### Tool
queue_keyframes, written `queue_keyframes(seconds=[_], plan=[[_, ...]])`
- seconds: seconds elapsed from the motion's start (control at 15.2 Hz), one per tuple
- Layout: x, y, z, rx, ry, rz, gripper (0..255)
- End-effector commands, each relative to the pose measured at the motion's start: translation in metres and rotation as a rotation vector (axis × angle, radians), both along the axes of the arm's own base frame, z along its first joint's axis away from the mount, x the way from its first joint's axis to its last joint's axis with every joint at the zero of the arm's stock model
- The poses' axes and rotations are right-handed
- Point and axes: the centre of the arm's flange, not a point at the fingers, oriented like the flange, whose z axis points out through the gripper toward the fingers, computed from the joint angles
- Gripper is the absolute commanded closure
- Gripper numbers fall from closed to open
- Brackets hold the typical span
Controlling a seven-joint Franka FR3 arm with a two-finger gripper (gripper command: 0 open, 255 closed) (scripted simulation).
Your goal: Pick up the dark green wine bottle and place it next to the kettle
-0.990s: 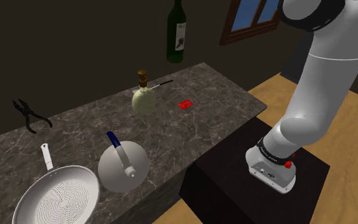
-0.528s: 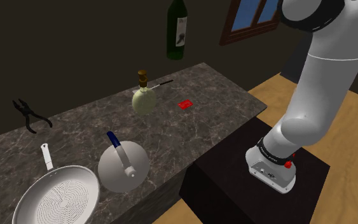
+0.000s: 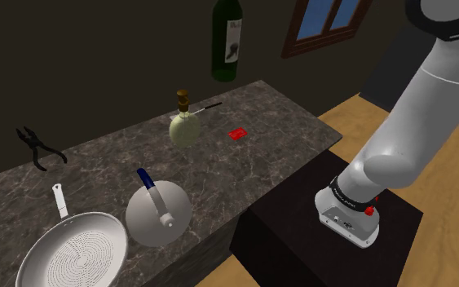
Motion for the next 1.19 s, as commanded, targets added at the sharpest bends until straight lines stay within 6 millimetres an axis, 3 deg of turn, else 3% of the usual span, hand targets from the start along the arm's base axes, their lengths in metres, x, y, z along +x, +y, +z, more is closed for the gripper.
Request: queue_keyframes(seconds=[0.0, 1.12], plan=[[-0.018, 0.017, 0.007, 0.000, 0.001, -0.001, 255], [-0.168, 0.166, 0.081, 0.000, 0.001, -0.001, 255]])
